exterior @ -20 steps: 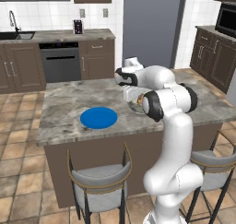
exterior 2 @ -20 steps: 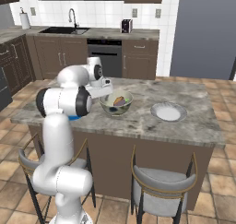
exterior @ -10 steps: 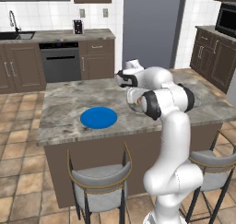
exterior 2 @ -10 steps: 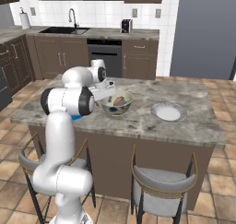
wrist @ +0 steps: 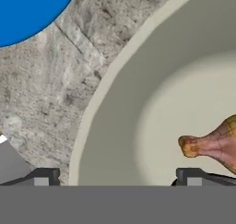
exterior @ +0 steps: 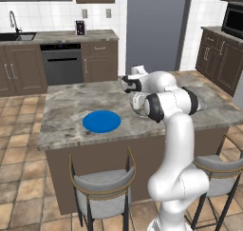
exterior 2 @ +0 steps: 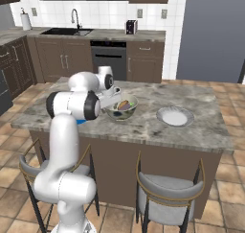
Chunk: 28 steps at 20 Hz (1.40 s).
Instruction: Pick the chicken drumstick and eggplant from their plates and place them in the bowl. Then put the bowl in the fridge.
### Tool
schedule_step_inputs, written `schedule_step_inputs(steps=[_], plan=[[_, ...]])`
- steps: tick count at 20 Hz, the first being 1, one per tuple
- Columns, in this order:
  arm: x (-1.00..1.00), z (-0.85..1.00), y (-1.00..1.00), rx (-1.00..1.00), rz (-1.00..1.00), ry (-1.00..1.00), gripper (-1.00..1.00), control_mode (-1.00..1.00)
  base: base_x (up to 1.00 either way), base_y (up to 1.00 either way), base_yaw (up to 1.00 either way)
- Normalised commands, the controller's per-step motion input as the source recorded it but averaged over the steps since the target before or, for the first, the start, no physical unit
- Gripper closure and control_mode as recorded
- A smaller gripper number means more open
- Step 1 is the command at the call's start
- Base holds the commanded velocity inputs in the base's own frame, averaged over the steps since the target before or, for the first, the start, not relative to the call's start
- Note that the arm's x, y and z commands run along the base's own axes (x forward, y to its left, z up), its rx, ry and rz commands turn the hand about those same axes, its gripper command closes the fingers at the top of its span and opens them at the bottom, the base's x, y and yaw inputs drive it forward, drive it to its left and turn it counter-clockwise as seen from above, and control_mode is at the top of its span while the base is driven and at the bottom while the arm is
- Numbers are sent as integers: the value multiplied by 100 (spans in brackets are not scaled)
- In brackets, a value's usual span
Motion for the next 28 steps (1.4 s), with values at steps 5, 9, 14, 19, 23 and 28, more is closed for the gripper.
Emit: schedule_step_inputs(steps=[5, 9, 14, 19, 23, 28], plan=[[7, -17, 0, 5, 9, -3, -100, -100, 0, 0, 0], [0, -22, 0, 3, 6, -8, -100, -100, 0, 0, 0], [0, -22, -1, 3, 4, -11, 100, -100, 0, 0, 0], [-6, -21, -8, 7, 1, -10, 100, -100, 0, 0, 0], [-20, -17, -8, 6, 0, -3, 100, -100, 0, 0, 0], [-19, 8, -1, 1, 2, -3, 100, -100, 0, 0, 0]])
